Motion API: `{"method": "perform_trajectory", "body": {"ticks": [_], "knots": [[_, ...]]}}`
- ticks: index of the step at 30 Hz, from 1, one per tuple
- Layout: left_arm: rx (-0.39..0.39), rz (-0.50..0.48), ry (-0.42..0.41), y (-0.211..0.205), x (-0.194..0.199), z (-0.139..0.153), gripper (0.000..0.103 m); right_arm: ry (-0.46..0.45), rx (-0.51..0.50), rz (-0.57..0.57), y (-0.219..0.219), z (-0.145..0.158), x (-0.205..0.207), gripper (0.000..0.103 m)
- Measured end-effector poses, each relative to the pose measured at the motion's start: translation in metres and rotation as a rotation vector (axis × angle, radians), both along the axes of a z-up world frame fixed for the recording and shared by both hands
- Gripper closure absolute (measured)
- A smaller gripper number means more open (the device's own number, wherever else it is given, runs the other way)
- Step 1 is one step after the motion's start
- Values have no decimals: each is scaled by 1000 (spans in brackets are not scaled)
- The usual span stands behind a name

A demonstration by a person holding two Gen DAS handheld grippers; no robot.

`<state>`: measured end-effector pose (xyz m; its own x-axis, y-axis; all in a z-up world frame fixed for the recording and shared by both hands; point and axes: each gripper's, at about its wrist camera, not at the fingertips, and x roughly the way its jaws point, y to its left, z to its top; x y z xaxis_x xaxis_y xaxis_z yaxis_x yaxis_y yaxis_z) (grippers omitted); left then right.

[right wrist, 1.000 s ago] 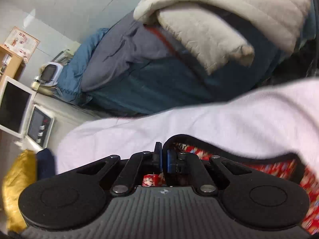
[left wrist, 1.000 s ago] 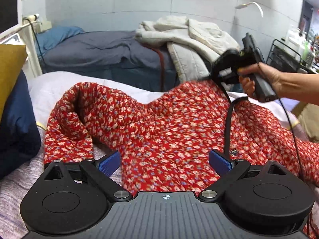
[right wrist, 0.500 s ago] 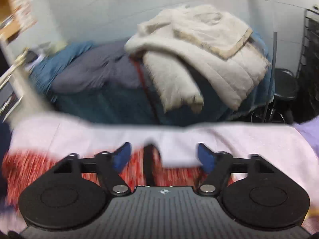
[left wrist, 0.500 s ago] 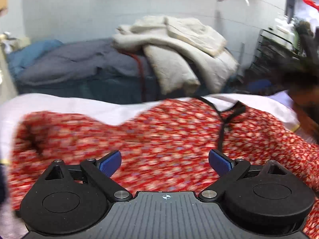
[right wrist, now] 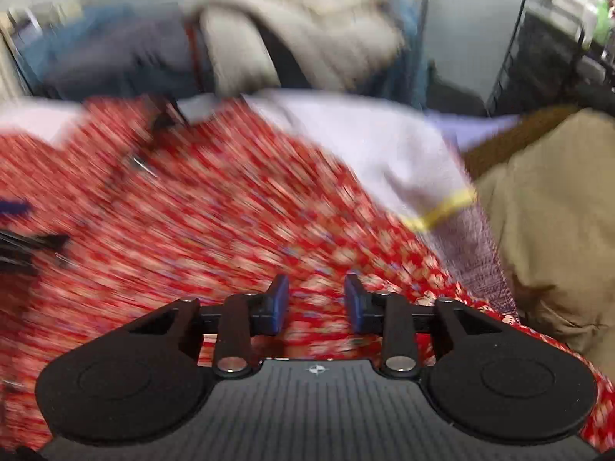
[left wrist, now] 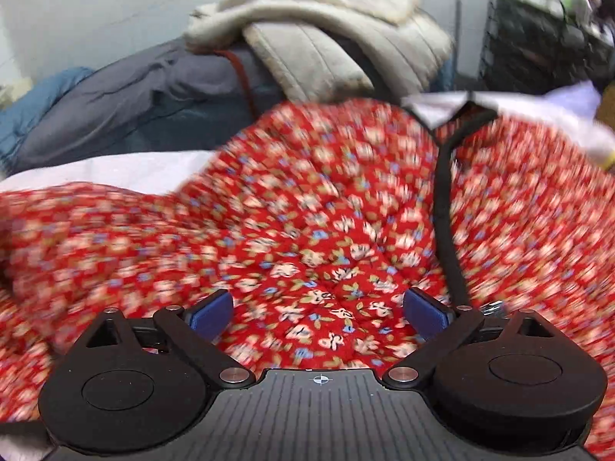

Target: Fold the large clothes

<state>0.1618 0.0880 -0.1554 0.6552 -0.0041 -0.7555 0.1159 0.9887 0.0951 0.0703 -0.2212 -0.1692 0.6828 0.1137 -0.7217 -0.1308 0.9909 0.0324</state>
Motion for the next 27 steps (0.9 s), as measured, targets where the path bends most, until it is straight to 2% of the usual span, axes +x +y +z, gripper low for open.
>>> {"method": "perform_trajectory", "body": {"ticks": [1, 2, 4, 6, 9, 12, 13, 16, 21, 25, 26, 27], "knots": [[-37, 10, -24, 3, -15, 11, 0, -24, 37, 29, 6, 13, -17, 36], [-69, 8, -37, 7, -32, 21, 0, -5, 53, 62, 12, 19, -33, 33], [-84, -2, -33, 14, -66, 34, 0, 65, 53, 109, 22, 21, -65, 38], [-53, 14, -27, 28, -106, 44, 0, 128, 71, 74, 18, 18, -106, 39], [-3, 89, -2, 58, -162, 54, 0, 199, 56, 66, 7, 9, -161, 39], [11, 161, 36, 101, -210, 64, 0, 259, -25, 133, 8, 4, -218, 39], [7, 186, 51, 117, -224, 67, 0, 277, -24, 154, 6, 5, -231, 39], [-17, 250, 109, 149, -262, 76, 0, 298, 0, 240, 12, 9, -260, 34], [-29, 256, 141, 159, -302, 84, 0, 286, -94, 269, 20, 0, -250, 36], [10, 221, 142, 148, -321, 84, 0, 324, -68, 367, 17, -16, -240, 50], [8, 221, 139, 145, -325, 84, 0, 341, -66, 386, 18, -21, -236, 59], [1, 224, 139, 143, -326, 83, 0, 373, -55, 403, 18, -24, -233, 90]]}}
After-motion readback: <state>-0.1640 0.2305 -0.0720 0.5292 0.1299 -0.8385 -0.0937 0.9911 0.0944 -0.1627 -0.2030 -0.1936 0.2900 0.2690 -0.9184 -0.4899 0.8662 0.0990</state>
